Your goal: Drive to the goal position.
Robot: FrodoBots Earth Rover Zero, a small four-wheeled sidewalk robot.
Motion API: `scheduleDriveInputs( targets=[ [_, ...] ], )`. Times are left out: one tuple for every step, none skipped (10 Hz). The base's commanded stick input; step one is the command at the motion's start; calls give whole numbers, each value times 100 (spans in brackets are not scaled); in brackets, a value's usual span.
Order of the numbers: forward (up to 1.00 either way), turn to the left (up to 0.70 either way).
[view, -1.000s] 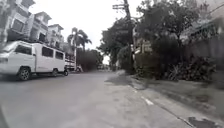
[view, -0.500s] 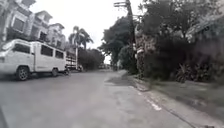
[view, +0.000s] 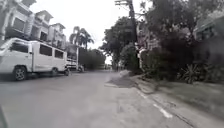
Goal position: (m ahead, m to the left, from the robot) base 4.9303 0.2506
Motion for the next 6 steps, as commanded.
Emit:
scheduleDriveInputs(
  targets=[
    [50, 0],
    [50, 0],
    [50, 0],
    [50, 0],
    [50, 0],
    [50, 0]
  ],
)
